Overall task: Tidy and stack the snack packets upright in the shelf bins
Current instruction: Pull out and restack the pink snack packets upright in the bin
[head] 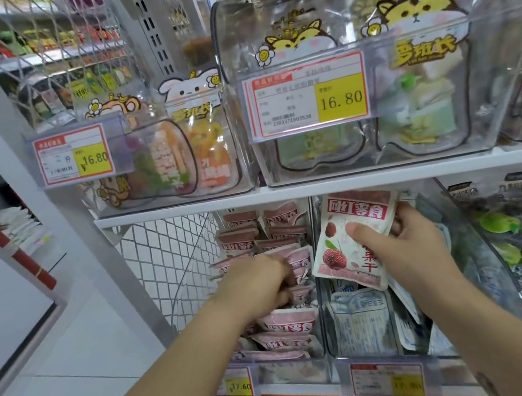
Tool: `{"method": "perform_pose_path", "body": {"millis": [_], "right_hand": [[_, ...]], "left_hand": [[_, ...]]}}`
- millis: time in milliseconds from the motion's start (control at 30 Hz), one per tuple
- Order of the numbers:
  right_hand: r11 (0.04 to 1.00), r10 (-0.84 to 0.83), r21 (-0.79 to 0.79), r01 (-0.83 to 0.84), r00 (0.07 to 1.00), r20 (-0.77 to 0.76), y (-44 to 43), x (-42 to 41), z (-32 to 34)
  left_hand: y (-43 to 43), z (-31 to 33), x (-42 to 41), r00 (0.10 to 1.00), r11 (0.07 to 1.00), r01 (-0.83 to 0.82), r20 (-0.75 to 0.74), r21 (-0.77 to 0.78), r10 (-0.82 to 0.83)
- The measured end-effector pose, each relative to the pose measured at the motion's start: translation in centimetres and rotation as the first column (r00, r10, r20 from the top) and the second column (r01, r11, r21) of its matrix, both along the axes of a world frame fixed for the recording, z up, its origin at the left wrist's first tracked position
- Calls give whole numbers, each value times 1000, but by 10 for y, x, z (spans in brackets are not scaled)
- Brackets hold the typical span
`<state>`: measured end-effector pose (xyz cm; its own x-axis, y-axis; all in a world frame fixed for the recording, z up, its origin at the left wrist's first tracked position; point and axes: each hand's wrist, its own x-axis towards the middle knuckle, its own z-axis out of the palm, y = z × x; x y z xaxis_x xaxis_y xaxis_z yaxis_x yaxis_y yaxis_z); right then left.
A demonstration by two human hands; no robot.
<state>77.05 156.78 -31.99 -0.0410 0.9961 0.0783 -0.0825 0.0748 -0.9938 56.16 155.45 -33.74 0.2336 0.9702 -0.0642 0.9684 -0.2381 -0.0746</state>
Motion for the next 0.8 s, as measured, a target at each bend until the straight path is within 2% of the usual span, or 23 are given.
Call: {"method": "perform_pose_path", "body": {"millis": [233,333,467,600,733,800], "right_hand": [[1000,10,-6,-10,1000,-27,2,0,-3],[1000,23,-3,-23,999,-44,2,0,-2],[999,42,-2,-42,998,-57,1,1,-1],[999,40,-3,-40,998,-51,-1,3,0],[999,46,-3,-46,998,-45,-5,3,1],[999,51,-10,-51,998,-44,-7,2,1]], "left_hand": [[25,0,0,992,970,-116,-18,213,123],[27,-2,5,988,963,-144,-13,228,151],[15,8,4,982,988,-151,118,46,145],[-15,29,3,933,990,-136,332,-26,137],[-37,27,6,921,953,-110,330,-282,204],[-38,22,6,934,936,-125,279,-330,223]]}}
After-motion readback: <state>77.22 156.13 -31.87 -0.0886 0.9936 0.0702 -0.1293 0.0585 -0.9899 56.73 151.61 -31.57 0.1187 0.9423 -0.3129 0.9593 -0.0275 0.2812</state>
